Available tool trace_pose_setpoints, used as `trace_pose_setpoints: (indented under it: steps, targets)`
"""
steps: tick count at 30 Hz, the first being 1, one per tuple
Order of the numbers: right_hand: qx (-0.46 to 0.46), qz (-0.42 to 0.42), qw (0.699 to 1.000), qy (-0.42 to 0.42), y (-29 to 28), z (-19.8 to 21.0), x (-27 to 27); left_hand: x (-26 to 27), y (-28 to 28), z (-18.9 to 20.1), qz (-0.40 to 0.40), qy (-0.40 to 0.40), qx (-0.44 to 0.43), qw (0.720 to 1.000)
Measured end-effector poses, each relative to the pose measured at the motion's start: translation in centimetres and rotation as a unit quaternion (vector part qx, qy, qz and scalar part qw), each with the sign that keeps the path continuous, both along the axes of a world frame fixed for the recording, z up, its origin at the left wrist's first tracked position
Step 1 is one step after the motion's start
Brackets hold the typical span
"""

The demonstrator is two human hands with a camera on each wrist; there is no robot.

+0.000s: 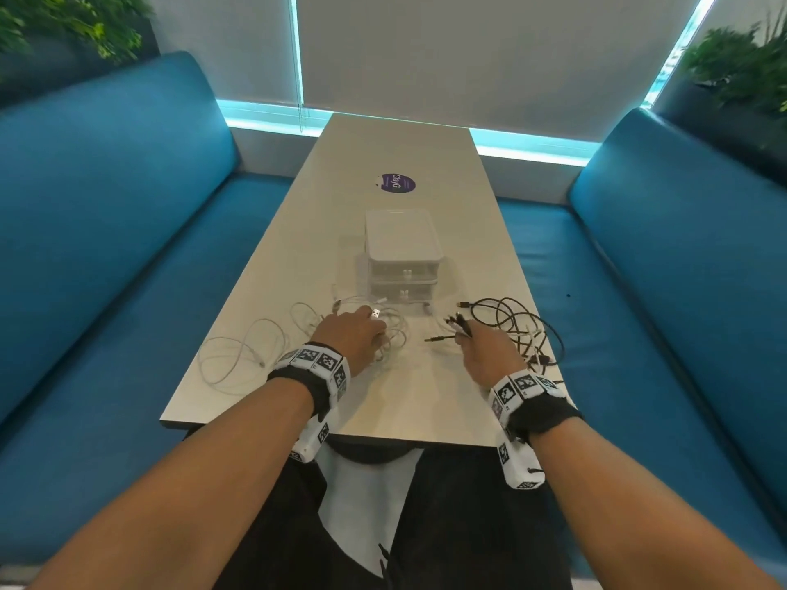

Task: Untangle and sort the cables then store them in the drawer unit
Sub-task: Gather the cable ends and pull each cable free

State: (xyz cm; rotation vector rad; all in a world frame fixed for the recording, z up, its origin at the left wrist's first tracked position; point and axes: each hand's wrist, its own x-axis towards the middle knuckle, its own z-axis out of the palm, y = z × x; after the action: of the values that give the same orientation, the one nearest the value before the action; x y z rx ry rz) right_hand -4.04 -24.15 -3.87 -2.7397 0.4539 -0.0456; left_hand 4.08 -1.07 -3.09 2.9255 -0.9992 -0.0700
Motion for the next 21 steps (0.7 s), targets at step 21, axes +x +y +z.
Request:
trace_pose_setpoints:
  steps: [21]
  targets:
    - [-0.012, -0.097, 0.995, 0.030, -0.8, 1.3, -0.8, -0.2, 0.6, 0.7, 0.043, 0.053, -0.140, 0.988]
